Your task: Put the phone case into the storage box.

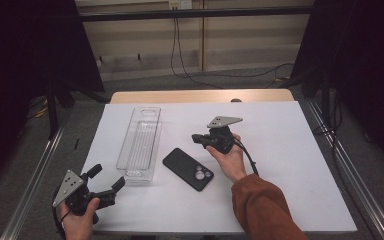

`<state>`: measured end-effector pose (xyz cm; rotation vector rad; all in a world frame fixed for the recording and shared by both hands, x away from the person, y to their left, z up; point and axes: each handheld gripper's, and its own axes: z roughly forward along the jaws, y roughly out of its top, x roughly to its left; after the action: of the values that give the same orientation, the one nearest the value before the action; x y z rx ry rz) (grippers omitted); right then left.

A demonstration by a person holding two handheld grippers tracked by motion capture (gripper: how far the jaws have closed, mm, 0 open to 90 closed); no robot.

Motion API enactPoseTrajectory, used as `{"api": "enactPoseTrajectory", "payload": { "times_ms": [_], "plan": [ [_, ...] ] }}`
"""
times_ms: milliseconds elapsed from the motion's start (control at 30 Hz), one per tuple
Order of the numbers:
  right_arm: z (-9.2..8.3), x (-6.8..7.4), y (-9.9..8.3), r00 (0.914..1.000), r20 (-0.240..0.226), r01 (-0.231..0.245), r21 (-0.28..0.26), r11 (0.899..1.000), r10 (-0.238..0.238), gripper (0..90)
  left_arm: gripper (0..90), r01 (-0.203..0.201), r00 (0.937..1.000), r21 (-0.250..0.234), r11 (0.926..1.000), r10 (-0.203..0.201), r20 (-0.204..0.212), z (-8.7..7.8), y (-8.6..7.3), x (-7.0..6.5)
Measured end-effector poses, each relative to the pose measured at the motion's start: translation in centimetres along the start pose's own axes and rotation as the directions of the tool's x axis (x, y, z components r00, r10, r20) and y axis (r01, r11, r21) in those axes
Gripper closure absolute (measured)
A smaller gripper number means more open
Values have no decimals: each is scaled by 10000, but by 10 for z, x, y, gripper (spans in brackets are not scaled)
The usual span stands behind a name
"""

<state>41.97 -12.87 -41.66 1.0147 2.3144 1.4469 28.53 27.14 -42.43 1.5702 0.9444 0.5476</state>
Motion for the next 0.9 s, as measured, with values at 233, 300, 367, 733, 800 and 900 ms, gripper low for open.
{"api": "enactPoseTrajectory", "payload": {
  "times_ms": [233, 300, 367, 733, 800, 900],
  "plan": [
    [14, 0, 9, 10000, 12, 29, 1204, 9927, -31, 900, 34, -26, 10000, 13, 10000, 26, 21, 0, 0, 0],
    [19, 2, 9, 9999, -122, 29, 1647, 9863, -9, 900, 35, -23, 10000, 30, 10000, 23, 3, 0, 0, 1],
    [21, 2, 8, 9999, -113, -1, 1859, 9826, 23, 900, 34, -19, 10000, 42, 10000, 19, 8, 0, 0, 1],
    [48, -1, 11, 10000, -35, 41, 3575, 9339, -30, 900, 34, -25, 10000, 70, 10000, 25, 36, 0, 0, 1],
    [56, 0, 15, 10000, 31, -34, 3777, 9259, 24, 900, 35, -33, 10000, 77, 10000, 33, 41, 0, 0, 1],
    [63, 2, 18, 9999, 91, 60, 3939, 9191, -105, 900, 34, -7, 10000, 67, 10000, 6, 62, 0, 0, 1]
  ]
}}
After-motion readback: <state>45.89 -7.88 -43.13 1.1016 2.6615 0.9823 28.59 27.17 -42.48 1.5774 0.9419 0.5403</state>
